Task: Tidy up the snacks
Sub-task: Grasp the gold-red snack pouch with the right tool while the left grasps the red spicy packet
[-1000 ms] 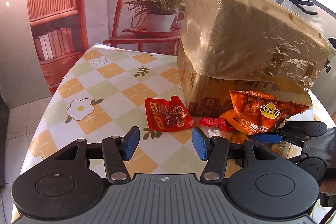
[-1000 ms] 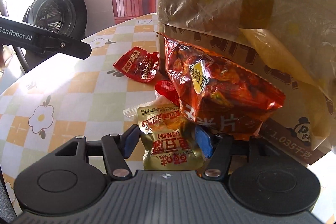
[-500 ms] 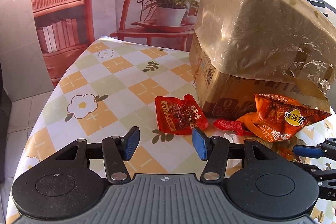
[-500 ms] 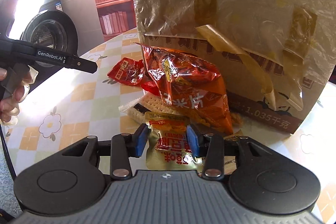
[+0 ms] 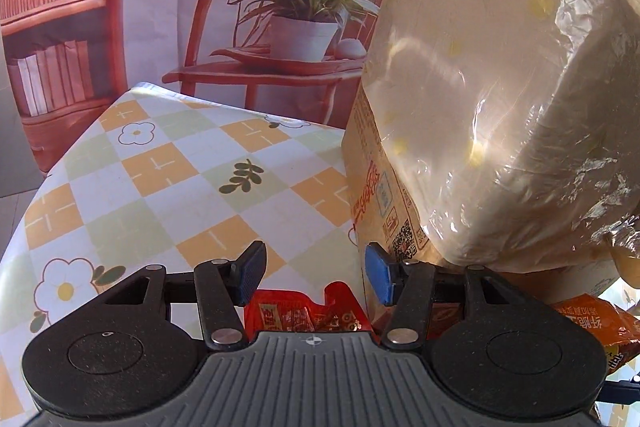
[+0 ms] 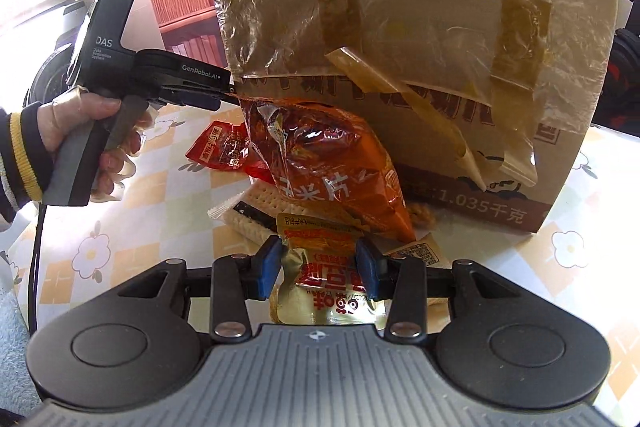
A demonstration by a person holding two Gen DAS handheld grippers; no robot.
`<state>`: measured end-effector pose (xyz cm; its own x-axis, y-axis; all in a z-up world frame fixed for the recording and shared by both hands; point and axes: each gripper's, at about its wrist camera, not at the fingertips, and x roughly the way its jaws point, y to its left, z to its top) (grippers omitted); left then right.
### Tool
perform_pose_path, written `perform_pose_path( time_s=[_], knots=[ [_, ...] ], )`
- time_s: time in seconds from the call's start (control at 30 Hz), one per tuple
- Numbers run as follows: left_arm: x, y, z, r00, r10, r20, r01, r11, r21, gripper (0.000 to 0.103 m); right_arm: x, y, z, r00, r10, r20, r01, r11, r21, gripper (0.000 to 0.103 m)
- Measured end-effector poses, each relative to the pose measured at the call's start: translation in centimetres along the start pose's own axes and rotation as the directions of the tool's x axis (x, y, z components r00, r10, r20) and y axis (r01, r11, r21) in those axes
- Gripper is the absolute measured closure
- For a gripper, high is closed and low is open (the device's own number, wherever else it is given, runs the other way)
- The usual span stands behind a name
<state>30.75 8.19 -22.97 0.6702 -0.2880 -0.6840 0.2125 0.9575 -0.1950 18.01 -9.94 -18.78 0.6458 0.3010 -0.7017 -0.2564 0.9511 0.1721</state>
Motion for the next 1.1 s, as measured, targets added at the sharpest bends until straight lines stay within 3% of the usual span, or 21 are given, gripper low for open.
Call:
perform_pose_path(
  time_s=[0.17, 0.43, 0.7, 0.9, 1.1],
  knots=[
    [1.0, 0.8, -1.8, 0.996, -0.05, -0.072, 0.051, 0.999, 0.005, 0.049, -0.3, -0.4, 0.0, 1.0, 0.002, 0.005, -0.003, 1.0, 0.021, 0.06],
    [-2.3, -0.1, -4.9, 0.993, -0.05, -0.104, 0.06, 0.993, 0.099, 0.049, -0.4, -0.5, -0.1, 1.0, 0.008, 0.015, -0.009, 1.0, 0.028, 0.06],
    [-5.8, 0.4, -6.9, 0.995, -0.034, -0.093, 0.039, 0.998, 0.056, 0.046, -0.6, -0.5, -0.5, 1.0, 0.016, 0.023, -0.017, 0.999, 0.041, 0.06],
    [-7.9, 1.0, -6.4, 0.998, -0.04, -0.055, 0.042, 0.999, 0.026, 0.046, -0.7, -0.6, -0.4, 0.999, 0.02, 0.029, -0.021, 0.999, 0.048, 0.06],
    [-8.2, 0.8, -6.9, 0.997, -0.047, -0.069, 0.054, 0.993, 0.106, 0.045, -1.1, -0.5, -0.6, 0.999, 0.02, 0.035, -0.022, 0.998, 0.051, 0.06]
  ],
)
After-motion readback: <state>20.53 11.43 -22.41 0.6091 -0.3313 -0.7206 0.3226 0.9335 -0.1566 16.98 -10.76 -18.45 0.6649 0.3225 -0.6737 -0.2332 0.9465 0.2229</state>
